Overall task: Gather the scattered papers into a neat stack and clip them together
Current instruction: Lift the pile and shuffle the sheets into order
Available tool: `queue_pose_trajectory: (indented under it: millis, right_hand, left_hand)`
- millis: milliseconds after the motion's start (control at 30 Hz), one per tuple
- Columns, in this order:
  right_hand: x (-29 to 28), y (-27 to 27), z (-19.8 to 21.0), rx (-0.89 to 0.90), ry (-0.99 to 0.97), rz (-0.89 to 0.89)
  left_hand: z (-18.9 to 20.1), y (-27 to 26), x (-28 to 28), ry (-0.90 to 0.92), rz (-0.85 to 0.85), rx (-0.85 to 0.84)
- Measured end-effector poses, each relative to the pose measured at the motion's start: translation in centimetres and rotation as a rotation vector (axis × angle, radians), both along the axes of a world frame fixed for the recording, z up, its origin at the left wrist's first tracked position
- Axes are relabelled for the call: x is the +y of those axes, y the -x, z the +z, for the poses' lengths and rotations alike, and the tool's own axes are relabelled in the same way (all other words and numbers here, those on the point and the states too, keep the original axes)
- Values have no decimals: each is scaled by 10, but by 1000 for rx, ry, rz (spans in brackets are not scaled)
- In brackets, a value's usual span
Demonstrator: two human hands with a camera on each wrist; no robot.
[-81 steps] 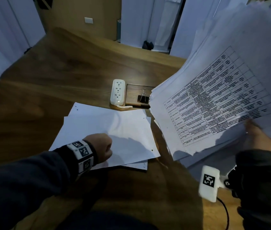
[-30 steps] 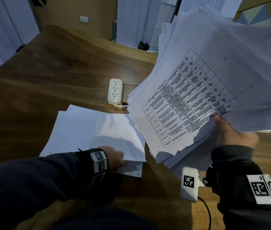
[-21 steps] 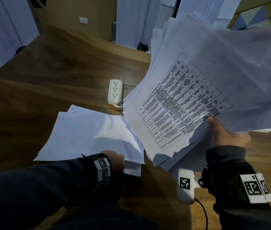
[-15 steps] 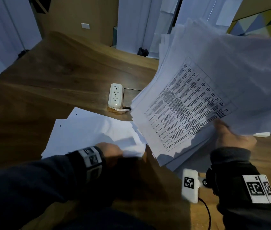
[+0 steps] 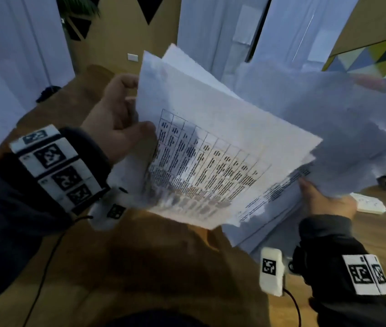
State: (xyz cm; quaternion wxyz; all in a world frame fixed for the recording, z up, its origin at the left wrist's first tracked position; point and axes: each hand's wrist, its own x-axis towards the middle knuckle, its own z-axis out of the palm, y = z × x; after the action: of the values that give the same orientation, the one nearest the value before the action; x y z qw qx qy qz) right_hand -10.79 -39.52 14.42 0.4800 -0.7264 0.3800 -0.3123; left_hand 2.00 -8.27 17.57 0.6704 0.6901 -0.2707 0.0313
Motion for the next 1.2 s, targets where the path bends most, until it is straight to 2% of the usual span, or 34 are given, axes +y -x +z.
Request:
queue_pose_trajectory:
  millis: [33,67,167,300,400,533,633,700,767,833,1000,1100,1200]
  right_hand:
    - [0,-1,-1,-26,-60,79]
    - [8,-1,2,-2,-98,127]
    - [33,1,11,0,-99,313]
    - [43,1,3,-24,-137,468]
    - [45,-4,-13,30,-229,461]
    - [46,-6,-23,47,-326,503]
    - [50,-5,-25,-44,-424,510]
    - [59,-7,-25,-199,-503,544]
    - [73,-9,-25,-267,-406,605]
    - [85,-11,-25,-285,-242,579]
    - [88,-7,-14,-438,-123,494]
    - [84,4,-19,-457,-57,536]
    - [84,8,-32,-329,-20,527]
  left_hand:
    - [-4,-2,-2,-4,29,33]
    - [-10,-5,-2,19,43,144]
    - [-36,-10,-7,-8,195,301]
    - [-63,-8,-15,-23,404,434]
    - [-74,-6,-13,-37,448,425]
    - [-81,0,-10,-136,413,384]
    - [-74,4,-9,-167,549,405]
    - [-60,14,-11,-135,603,363]
    - [-48,27,-15,-71,618,305]
    - [-39,41,-20,17,590,217]
    - [-30,69,-6,236,422,46]
    - [-41,75,15,91,426,6]
    - [-62,75,22,-57,375,130]
